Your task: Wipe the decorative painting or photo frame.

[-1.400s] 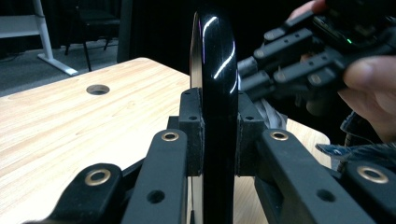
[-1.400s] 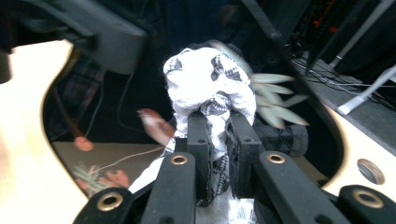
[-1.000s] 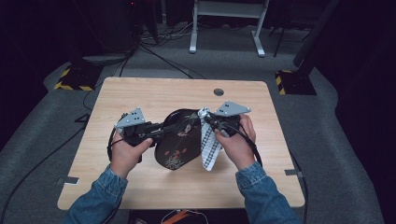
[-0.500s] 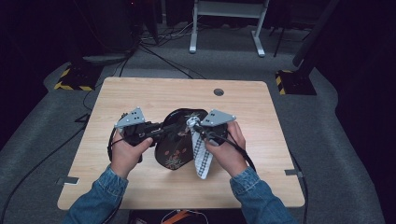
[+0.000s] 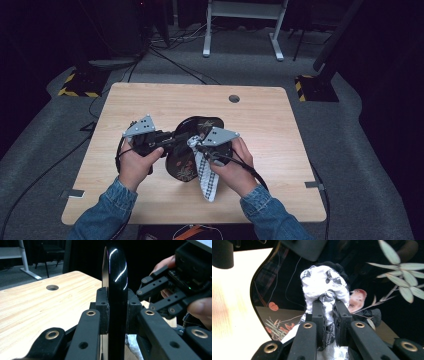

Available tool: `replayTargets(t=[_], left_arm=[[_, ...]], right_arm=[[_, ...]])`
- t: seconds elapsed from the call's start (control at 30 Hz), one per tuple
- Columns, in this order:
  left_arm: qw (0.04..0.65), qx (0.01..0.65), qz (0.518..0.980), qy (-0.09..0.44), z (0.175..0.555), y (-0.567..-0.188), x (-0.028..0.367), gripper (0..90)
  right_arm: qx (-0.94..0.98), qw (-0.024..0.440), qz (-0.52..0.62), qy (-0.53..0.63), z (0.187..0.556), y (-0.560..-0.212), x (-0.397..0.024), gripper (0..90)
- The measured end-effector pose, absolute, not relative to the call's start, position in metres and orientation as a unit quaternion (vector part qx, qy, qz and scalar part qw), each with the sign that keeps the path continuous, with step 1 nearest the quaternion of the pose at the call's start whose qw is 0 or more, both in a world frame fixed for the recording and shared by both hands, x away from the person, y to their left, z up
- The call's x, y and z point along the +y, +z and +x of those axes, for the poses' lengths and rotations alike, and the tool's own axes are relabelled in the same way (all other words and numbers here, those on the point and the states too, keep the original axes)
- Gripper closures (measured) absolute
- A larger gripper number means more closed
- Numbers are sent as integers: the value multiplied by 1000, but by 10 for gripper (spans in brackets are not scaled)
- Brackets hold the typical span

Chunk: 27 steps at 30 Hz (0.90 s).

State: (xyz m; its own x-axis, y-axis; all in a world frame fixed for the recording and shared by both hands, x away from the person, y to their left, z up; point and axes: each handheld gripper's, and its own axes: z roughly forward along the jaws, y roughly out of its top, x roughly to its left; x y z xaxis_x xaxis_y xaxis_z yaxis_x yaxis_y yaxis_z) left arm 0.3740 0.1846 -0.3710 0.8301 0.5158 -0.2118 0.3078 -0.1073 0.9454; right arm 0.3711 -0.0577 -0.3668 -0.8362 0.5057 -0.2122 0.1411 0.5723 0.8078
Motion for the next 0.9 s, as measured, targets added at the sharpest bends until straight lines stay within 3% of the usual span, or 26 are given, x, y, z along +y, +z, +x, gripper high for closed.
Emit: replayTargets(t=[0.57,0.9], left_arm=[[607,276,740,85,373,-371,184,776],[606,280,739,86,374,-371,184,777]], right_arm=[[817,251,289,430,407,-361,-115,813],[831,243,265,424,395,-368,-98,813]])
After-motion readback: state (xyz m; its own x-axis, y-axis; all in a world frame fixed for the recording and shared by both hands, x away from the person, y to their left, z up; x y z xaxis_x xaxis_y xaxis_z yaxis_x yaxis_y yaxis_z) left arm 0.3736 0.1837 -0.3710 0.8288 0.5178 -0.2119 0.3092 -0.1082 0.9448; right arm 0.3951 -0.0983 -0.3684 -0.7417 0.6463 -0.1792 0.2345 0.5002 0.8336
